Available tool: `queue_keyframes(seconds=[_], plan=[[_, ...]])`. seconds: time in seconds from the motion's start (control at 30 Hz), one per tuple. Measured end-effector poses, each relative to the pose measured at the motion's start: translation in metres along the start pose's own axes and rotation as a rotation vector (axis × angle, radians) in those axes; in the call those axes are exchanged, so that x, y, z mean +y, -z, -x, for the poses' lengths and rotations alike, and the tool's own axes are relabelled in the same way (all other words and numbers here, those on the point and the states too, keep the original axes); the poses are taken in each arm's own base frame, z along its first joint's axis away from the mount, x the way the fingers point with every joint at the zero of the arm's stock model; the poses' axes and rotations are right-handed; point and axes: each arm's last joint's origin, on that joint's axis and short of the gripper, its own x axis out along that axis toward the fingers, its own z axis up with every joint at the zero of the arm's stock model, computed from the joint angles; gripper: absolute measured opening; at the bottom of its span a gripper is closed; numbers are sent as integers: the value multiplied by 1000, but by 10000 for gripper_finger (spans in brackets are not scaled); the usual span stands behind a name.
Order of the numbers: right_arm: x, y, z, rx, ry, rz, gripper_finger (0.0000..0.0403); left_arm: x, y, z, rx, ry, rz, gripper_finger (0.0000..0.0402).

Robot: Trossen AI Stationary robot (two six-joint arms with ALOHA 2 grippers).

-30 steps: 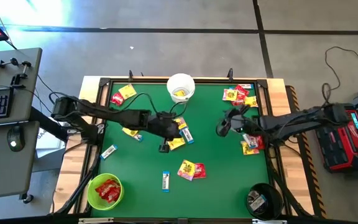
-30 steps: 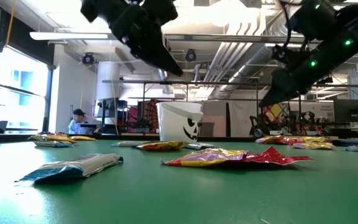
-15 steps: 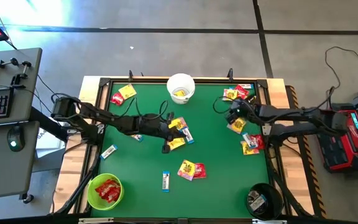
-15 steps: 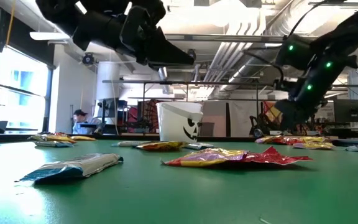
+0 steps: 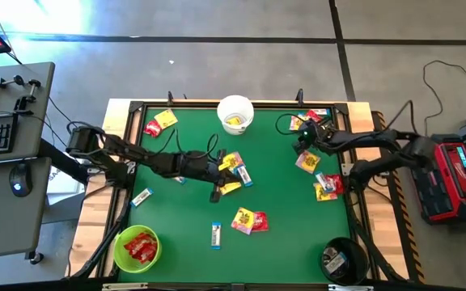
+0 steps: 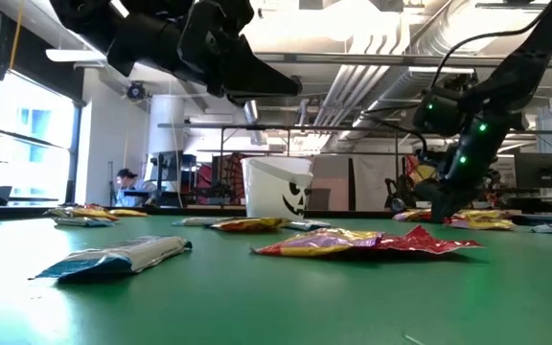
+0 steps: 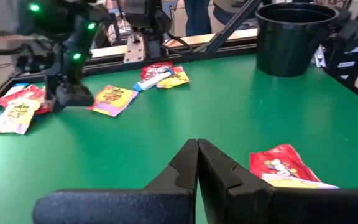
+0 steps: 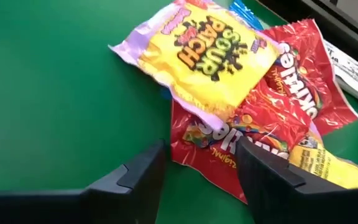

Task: Sort candy by brand, put in halloween buckets
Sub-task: Put the red candy into the green bucket

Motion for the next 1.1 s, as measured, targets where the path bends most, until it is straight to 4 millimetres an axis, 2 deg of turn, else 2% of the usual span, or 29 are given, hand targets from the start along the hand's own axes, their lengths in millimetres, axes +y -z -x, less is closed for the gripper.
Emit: queue_keyframes(seconds=[0.1, 0.17, 0.4, 0.77, 0.93, 1.1], plan=[[0, 1, -7, 14, 24, -9, 179, -4, 0, 0, 0, 9, -9, 0], [0, 1, -8, 13, 33, -12, 159, -7, -1, 0, 0, 15, -12, 0], [-1, 0, -5, -4, 27, -10, 14, -13, -1, 0, 4, -9, -23, 0], [11, 4, 26, -25, -118, 20, 2, -16, -2, 0, 9, -42, -37, 0], [29, 9, 48, -73, -236, 59, 1, -17, -6, 6, 21, -74, -41, 0], [52, 16, 70, -149, -371, 107, 0, -24, -14, 22, 62, -54, -53, 0]])
